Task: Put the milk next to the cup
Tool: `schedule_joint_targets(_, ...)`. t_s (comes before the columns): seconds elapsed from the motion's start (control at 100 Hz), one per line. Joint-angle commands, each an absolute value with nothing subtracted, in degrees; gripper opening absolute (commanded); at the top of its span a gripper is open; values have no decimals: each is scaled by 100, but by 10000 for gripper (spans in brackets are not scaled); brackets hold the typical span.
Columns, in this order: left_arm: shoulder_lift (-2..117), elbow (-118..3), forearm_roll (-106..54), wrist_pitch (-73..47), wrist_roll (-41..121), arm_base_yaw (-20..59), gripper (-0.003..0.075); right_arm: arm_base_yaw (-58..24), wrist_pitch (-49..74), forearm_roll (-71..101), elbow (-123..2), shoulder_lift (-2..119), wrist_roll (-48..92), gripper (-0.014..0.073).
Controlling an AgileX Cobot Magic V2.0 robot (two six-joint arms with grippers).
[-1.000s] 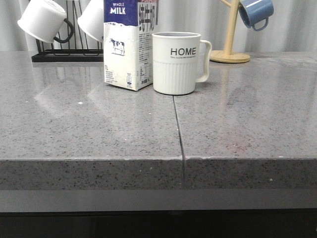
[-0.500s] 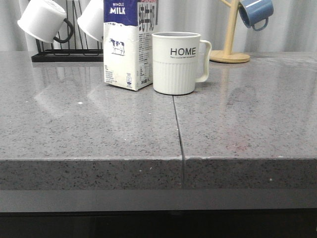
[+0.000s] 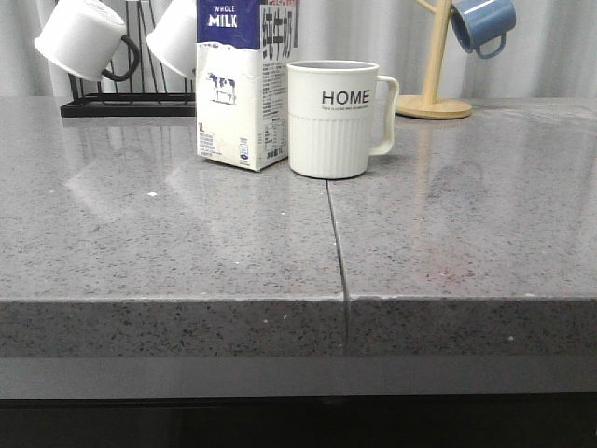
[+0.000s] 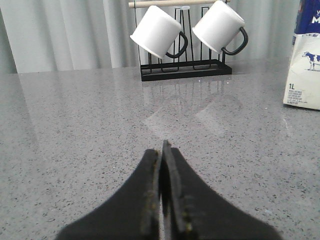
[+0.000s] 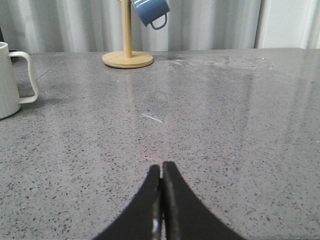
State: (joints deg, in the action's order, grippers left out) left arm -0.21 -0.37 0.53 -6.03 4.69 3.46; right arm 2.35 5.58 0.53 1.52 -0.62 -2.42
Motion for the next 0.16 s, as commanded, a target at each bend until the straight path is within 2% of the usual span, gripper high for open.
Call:
schedule_joint_targets(0.0,-196,232,48,-197,408,340,-20,260,74,78,106,-168,-183,-58)
schedule_joint_targets(0.15,-196,232,48,-197,408,340,-20,260,74,78,106,-168,-183,-58)
